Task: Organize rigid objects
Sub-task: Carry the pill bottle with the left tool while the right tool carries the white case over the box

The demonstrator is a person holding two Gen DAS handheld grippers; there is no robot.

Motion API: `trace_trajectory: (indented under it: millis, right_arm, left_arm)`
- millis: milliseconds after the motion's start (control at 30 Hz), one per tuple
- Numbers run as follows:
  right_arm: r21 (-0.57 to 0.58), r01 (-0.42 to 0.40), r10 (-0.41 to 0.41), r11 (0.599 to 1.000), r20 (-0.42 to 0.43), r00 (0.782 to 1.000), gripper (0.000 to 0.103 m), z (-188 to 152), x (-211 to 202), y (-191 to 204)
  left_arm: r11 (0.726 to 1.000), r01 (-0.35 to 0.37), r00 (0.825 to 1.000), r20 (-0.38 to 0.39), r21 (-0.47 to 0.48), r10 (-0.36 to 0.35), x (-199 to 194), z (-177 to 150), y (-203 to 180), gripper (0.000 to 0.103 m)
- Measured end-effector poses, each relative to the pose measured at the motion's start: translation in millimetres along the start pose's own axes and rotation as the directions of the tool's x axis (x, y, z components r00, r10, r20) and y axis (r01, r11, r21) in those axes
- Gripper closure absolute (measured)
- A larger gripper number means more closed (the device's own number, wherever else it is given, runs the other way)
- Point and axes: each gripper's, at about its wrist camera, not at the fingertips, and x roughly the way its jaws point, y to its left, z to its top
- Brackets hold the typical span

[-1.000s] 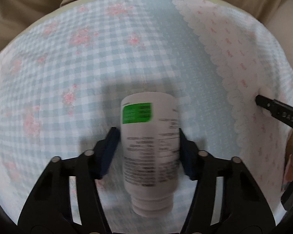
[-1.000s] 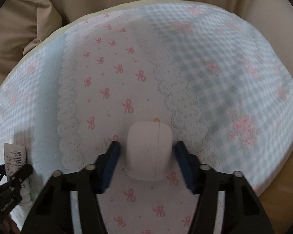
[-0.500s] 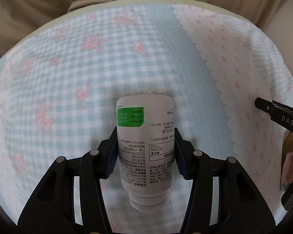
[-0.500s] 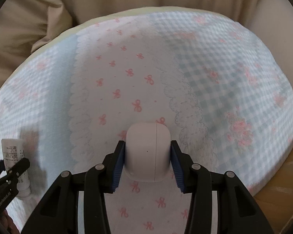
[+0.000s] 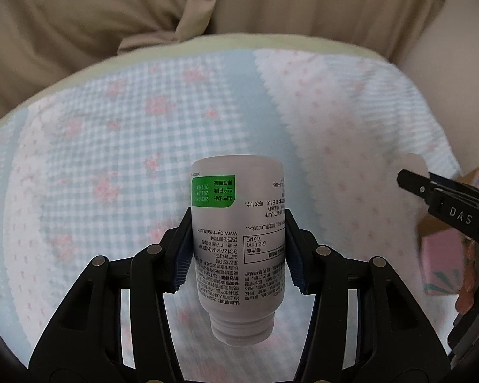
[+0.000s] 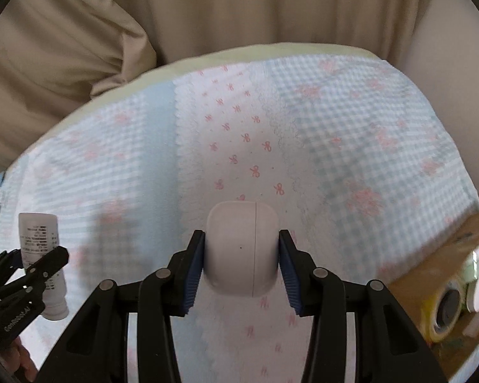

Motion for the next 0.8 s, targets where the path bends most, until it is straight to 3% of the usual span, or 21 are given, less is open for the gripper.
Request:
trace_trajectory:
  millis: [233,433,800]
  right_arm:
    - [0.037,-0.050,0.050,0.998,-0.010,0.999,0.062,-19.3,-106.1,1.5]
    - [0.078,-0.079,0.083,0.994,-0.046,0.996,0.062,-43.4,-179.9,-8.8]
    - [0.083,-0.047,0.048,0.995,0.001,0.999,0.062,-74.0,-271.7,-92.6]
  left_arm:
    - [0.997,0.070,0.997,0.011,0.030,-0.070,-97.1,-8.4,-33.7,0.056]
    - [0.984,0.176,0.984,0.009,0.038,-0.177,-162.1,-28.6,-79.2,0.056]
    - [0.971,0.224,0.972,0.057,0.088,-0.230,-222.7,-45.9,-177.5,0.056]
